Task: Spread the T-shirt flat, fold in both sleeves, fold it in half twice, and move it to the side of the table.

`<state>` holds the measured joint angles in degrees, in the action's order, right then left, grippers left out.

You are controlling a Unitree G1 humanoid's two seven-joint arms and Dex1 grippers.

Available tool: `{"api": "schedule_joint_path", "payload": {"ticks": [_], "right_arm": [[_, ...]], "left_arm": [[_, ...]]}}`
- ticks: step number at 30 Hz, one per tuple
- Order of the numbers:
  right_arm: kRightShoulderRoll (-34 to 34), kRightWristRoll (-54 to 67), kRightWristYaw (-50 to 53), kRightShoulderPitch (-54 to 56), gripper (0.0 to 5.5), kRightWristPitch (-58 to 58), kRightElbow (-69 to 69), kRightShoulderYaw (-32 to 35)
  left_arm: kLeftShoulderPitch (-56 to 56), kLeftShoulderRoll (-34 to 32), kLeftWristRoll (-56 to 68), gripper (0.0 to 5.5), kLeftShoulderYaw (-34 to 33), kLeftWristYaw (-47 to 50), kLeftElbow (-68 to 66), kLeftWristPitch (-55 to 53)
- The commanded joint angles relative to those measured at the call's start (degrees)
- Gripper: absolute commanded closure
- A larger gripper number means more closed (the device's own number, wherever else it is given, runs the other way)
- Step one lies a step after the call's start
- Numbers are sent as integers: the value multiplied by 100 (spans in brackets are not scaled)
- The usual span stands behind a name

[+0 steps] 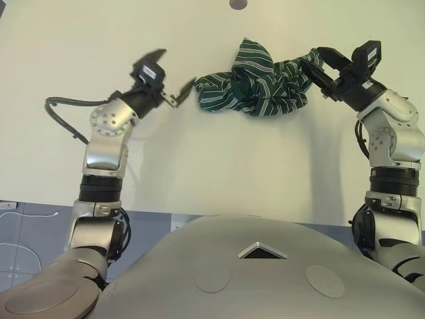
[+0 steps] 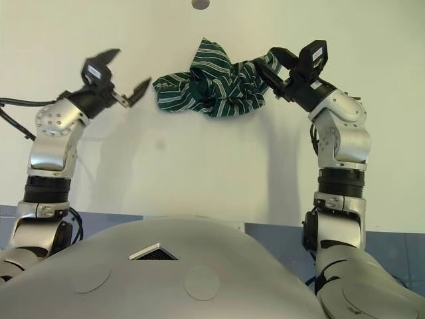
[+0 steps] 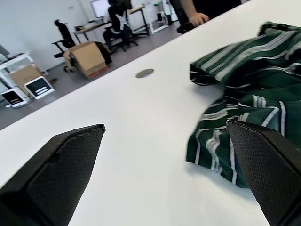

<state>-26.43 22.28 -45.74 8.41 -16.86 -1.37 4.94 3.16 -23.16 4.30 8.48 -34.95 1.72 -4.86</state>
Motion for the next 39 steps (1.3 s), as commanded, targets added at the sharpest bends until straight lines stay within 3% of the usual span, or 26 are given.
{"api": "schedule_joint_path", "payload": {"ticks": [1,4,9,13,21,26,32,39], "right_arm": [[161,-560,262,243,279,-7,-221,-612],[359,-1136,919,737,279,248,-1084,-729],[528,-1569,1101,1003,279,388,-1964,-1029],[631,-1466,793,806,273,279,-1814,-1171],[614,-1548,829,735,273,342,-1901,-1110],[632,-1537,790,703,273,337,-1918,-1097],[664,-1499,797,599,273,342,-1894,-1055],[674,-1483,814,582,273,356,-1882,-1009]], "left_arm": [[36,147,-130,76,538,-208,127,-260],[74,201,-281,76,876,-255,147,-442],[169,286,-1035,76,1450,41,-128,-174],[580,129,-2026,153,1723,635,-890,378],[320,-199,-1819,308,1347,457,-258,390],[145,-358,-1985,308,1142,596,289,400],[-178,-575,-2588,308,1381,735,603,976],[-236,-518,-2986,455,1563,935,149,1307]]}}
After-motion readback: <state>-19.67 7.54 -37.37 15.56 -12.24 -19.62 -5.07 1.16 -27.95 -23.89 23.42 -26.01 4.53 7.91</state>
